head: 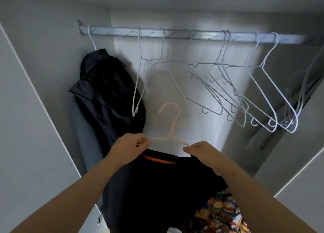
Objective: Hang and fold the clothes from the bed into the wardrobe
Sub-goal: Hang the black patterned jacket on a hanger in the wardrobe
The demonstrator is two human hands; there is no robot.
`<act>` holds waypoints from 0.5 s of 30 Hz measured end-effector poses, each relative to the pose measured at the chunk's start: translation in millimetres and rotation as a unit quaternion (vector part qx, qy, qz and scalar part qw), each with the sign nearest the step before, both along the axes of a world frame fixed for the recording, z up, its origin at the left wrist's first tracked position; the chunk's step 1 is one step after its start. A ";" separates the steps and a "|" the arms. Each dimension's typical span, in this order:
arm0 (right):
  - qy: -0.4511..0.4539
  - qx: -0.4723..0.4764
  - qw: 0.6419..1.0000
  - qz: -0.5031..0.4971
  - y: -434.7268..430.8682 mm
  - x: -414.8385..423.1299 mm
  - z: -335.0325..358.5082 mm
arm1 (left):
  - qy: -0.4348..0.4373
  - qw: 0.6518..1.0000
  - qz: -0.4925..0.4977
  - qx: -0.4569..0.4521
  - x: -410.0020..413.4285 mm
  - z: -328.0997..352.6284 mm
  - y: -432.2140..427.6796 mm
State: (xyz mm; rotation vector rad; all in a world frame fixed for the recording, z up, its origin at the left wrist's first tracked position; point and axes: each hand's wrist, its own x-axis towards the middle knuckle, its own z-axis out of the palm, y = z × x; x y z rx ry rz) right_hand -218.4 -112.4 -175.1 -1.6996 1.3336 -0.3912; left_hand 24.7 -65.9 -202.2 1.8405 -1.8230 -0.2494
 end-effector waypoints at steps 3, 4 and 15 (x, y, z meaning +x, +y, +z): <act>-0.031 0.090 0.995 -0.015 1.6 9.1 2.2 | 0.025 0.999 0.036 -0.003 13.6 -0.8 4.8; -0.044 0.114 0.992 -0.024 2.8 13.1 3.8 | 0.040 0.997 0.060 -0.003 18.3 -0.1 5.9; -0.057 0.164 0.975 0.141 31.1 93.4 19.4 | 0.137 0.964 0.227 0.016 68.4 13.7 10.3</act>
